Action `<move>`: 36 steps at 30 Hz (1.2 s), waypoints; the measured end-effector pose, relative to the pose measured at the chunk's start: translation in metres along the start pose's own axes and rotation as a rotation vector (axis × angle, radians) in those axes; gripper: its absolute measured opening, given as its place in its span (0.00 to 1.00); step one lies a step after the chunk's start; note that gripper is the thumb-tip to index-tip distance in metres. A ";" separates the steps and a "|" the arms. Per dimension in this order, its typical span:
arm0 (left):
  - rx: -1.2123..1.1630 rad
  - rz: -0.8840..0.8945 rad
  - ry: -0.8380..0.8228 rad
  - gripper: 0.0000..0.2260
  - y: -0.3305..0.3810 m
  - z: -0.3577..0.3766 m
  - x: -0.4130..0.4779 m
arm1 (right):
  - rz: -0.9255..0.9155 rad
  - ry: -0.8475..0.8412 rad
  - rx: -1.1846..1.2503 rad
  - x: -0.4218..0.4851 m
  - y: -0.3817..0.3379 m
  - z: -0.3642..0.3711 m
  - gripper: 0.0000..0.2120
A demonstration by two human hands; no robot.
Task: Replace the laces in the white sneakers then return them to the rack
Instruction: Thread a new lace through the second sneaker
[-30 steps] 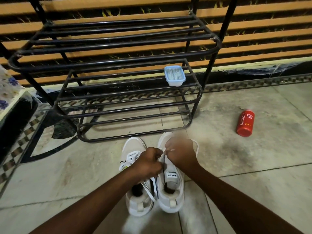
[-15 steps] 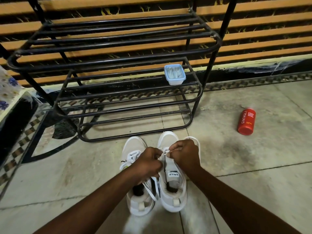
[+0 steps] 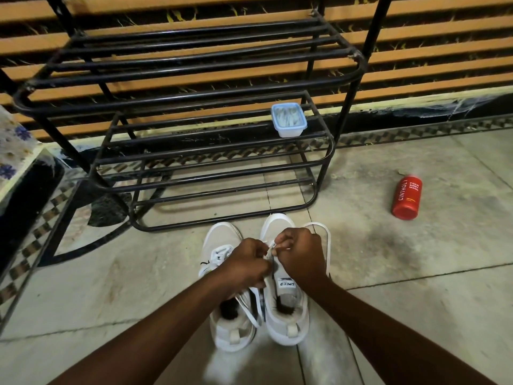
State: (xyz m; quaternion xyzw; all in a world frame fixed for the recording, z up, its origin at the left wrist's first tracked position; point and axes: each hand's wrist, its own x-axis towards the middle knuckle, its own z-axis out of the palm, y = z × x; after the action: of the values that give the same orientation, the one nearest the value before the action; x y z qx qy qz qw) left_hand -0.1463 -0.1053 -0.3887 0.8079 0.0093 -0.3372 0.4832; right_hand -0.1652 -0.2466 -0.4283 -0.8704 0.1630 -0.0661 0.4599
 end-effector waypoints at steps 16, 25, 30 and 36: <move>0.430 0.117 0.242 0.03 0.001 0.005 0.036 | -0.065 -0.028 0.084 -0.002 0.015 -0.007 0.08; 0.623 0.228 0.202 0.13 0.003 -0.005 0.035 | -0.327 0.003 -0.134 -0.046 0.042 -0.010 0.13; 0.765 0.403 0.390 0.11 0.028 -0.021 0.022 | -0.337 0.045 -0.200 -0.047 0.041 -0.007 0.03; -0.155 0.116 0.327 0.11 0.053 -0.054 0.015 | -0.291 0.093 -0.244 -0.048 0.041 0.000 0.06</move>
State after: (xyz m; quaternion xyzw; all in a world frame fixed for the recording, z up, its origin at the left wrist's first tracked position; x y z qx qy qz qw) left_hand -0.0879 -0.0961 -0.3391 0.8114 0.0671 -0.1714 0.5548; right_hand -0.2197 -0.2512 -0.4609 -0.9300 0.0635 -0.1515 0.3287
